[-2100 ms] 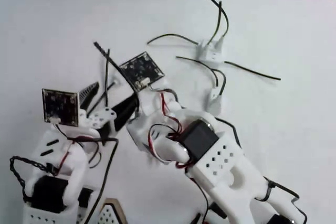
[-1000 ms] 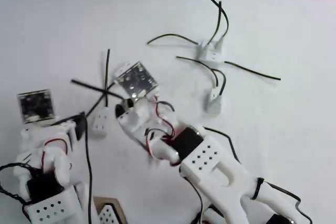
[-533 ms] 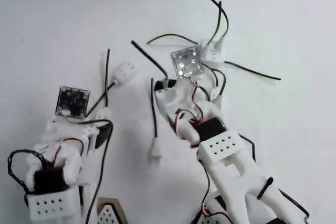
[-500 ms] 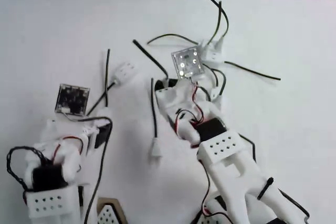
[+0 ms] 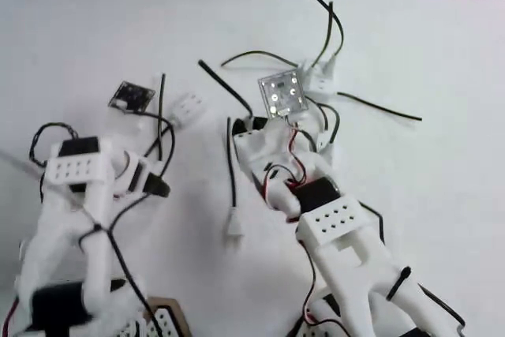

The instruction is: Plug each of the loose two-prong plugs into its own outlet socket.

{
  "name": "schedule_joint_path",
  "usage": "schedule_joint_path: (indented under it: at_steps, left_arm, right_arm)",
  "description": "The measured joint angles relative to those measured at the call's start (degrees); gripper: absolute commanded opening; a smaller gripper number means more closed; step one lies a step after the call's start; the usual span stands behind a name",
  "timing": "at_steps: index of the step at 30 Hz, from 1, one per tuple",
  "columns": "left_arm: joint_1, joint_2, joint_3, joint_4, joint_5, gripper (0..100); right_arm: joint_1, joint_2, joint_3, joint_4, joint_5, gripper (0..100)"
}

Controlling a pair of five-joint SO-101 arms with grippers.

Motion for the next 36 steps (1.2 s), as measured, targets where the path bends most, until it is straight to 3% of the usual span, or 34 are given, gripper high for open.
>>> schedule_joint_path:
  at_steps: [3,10,18,23,28,36]
  left_arm:
    - [0.0,9.58,-4.13,-2.11,0.0,33]
    - [3.87,26.55,-13.89,-2.64,0.0,17]
    - [11.16,28.84,-16.79,-2.37,-6.95,10]
    - [16.53,28.31,-17.93,-2.64,-9.41,11]
    - [21.01,28.04,-17.93,-4.75,-9.58,32]
    - [17.05,24.88,-19.87,-4.13,-4.13,36]
  right_arm:
    - [0.0,0.0,0.26,0.0,0.0,1.7]
    - [0.0,0.0,0.35,0.0,0.0,1.7]
    - [0.97,0.0,0.35,0.0,0.0,1.7]
    - [3.08,0.0,0.35,-0.18,0.0,1.7]
    - [3.25,0.0,0.35,-0.18,0.0,1.7]
    - [3.43,0.0,0.35,-0.18,0.0,1.7]
